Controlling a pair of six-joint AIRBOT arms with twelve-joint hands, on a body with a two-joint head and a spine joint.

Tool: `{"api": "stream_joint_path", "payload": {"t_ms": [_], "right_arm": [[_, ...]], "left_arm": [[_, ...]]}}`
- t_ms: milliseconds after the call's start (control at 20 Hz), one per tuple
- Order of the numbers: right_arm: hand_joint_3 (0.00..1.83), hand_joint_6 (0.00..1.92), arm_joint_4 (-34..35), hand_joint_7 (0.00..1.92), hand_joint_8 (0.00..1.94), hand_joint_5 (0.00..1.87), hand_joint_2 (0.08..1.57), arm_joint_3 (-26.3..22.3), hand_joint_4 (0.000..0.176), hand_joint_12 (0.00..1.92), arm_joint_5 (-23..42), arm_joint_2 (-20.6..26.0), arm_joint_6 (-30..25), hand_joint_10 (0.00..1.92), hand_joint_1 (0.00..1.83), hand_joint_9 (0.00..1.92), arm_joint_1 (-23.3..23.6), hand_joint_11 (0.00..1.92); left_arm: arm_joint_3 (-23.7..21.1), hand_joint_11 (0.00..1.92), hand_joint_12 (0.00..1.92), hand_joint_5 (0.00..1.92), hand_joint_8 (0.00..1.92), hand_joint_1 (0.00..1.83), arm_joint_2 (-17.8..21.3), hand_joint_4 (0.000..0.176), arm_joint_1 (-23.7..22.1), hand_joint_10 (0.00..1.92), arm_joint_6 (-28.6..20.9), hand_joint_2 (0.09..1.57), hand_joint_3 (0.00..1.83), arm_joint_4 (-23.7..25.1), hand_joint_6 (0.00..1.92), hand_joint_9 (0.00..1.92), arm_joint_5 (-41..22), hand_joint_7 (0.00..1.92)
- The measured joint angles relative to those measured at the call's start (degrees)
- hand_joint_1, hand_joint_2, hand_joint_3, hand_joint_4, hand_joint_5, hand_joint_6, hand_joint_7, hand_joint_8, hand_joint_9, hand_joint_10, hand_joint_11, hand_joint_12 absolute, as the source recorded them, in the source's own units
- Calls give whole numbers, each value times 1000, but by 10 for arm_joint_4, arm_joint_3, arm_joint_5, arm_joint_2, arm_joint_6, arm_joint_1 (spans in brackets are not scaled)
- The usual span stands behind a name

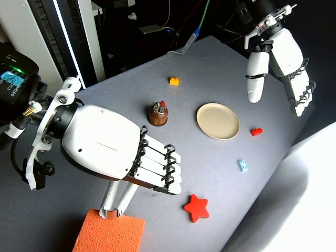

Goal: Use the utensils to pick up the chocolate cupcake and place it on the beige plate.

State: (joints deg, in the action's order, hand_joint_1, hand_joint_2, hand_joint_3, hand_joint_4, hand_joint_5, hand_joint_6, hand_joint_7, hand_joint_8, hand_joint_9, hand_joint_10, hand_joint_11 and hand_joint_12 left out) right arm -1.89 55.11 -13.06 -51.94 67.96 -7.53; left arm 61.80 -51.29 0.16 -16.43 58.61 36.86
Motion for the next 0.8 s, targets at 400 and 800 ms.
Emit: {"api": "stream_joint_path", "payload": {"t_ms": [400, 800], "right_arm": [[35, 0, 28, 0, 0, 0, 1174, 32, 0, 0, -35, -25, 0, 0, 845, 0, -6, 0], [0, 0, 49, 0, 0, 0, 1102, 38, 0, 0, -61, -35, 7, 0, 769, 0, -16, 0]], "left_arm": [[1, 51, 56, 123, 2, 90, 0, 0, 0, 5, 2, 1125, 0, 8, 2, 108, 14, 155], [-10, 0, 112, 91, 1, 76, 0, 0, 1, 0, 2, 1131, 2, 26, 1, 68, 12, 124]]}}
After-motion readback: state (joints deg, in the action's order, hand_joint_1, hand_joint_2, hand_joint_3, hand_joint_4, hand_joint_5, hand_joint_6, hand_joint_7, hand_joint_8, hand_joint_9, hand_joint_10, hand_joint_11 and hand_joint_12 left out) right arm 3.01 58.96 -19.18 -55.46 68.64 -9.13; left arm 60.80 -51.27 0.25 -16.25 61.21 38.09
